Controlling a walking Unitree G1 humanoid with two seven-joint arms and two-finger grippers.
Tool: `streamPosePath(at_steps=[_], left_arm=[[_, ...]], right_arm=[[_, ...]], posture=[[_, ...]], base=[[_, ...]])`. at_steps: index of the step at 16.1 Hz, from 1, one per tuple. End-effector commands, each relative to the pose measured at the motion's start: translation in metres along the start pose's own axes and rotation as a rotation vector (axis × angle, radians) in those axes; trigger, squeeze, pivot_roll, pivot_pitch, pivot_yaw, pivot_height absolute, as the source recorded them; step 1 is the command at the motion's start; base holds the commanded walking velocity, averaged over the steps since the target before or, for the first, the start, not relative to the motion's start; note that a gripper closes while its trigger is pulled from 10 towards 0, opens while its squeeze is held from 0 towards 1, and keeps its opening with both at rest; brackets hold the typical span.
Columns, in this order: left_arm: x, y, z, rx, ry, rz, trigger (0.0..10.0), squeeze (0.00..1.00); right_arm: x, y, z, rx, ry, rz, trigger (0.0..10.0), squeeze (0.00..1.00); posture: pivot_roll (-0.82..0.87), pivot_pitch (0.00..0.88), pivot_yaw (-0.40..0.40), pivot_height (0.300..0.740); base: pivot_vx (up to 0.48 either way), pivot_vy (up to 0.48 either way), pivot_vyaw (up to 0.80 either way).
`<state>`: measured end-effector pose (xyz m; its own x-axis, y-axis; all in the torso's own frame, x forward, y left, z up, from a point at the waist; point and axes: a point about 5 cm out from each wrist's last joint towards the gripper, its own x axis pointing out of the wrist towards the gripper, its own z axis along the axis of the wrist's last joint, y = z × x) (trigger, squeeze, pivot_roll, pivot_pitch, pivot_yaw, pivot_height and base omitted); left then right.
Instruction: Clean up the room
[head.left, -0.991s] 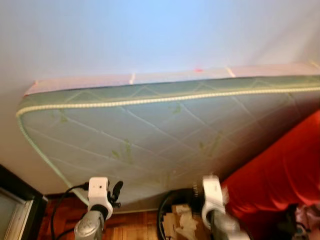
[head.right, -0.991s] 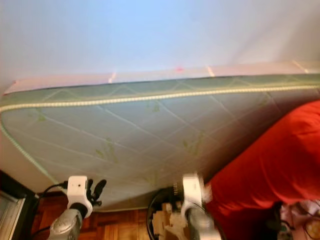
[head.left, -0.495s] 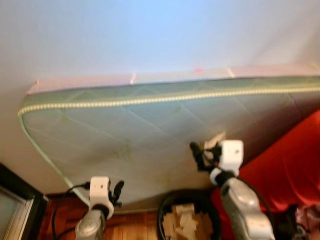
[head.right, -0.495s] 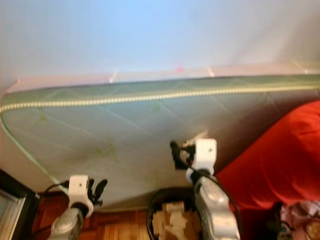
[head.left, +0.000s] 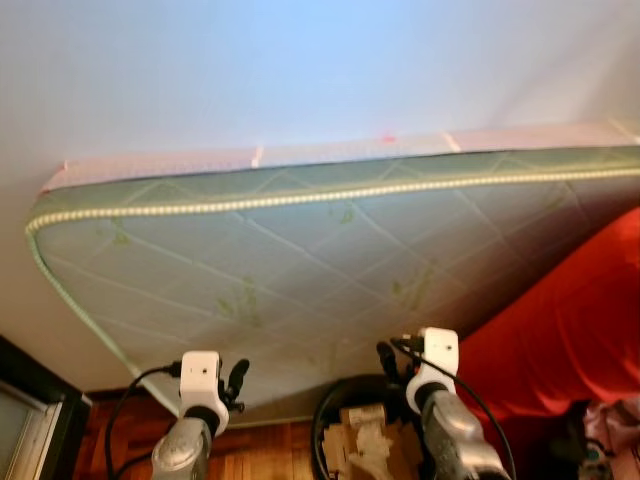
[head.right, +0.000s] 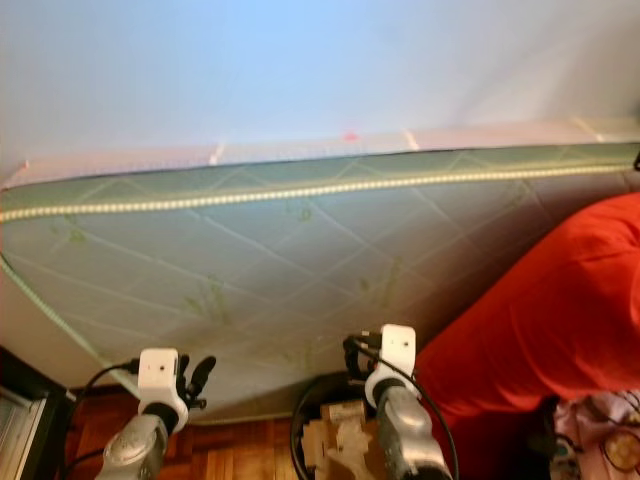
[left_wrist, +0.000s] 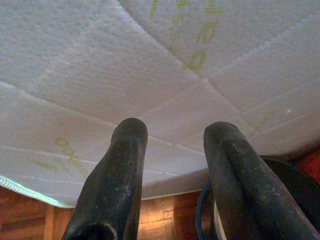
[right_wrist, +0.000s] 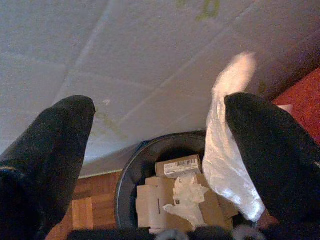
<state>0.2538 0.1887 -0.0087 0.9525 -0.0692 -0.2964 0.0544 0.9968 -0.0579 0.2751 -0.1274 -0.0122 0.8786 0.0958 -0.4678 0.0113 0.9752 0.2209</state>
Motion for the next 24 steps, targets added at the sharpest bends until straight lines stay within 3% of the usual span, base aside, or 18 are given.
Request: streamPosePath(at_steps=[1, 8, 9, 15, 24], left_arm=[[-0.003, 0.002, -0.004, 0.002, 0.018, 0.003, 10.0, 0.0], [-0.002, 0.0, -0.004, 0.003, 0.017, 0.002, 10.0, 0.0], [-0.002, 0.0, -0.005, 0.003, 0.018, 0.002, 10.0, 0.0], [-0.003, 0.002, -0.005, 0.005, 0.022, 0.003, 10.0, 0.0], [-0.003, 0.002, -0.005, 0.006, 0.023, 0.0, 10.0, 0.0]], right_arm=[[-0.002, -0.003, -0.009, 0.02, 0.014, -0.008, 10.0, 0.0], [0.0, -0.002, -0.011, 0.04, 0.014, 0.052, 10.0, 0.0], [0.0, -0.003, -0.009, 0.043, -0.006, 0.029, 0.0, 0.0], [0.001, -0.02, 0.003, 0.031, -0.082, -0.1, 0.0, 0.0], [0.0, -0.019, 0.002, 0.026, -0.091, -0.107, 0.0, 0.0]], posture=[[0.06, 0.066, -0.026, 0.74], [0.06, 0.065, -0.028, 0.74], [0.06, 0.066, -0.028, 0.74], [0.06, 0.069, -0.024, 0.74], [0.06, 0.076, -0.023, 0.74]], base=[[0.0, 0.0, 0.0], [0.0, 0.0, 0.0], [0.0, 0.0, 0.0], [0.0, 0.0, 0.0], [0.0, 0.0, 0.0]])
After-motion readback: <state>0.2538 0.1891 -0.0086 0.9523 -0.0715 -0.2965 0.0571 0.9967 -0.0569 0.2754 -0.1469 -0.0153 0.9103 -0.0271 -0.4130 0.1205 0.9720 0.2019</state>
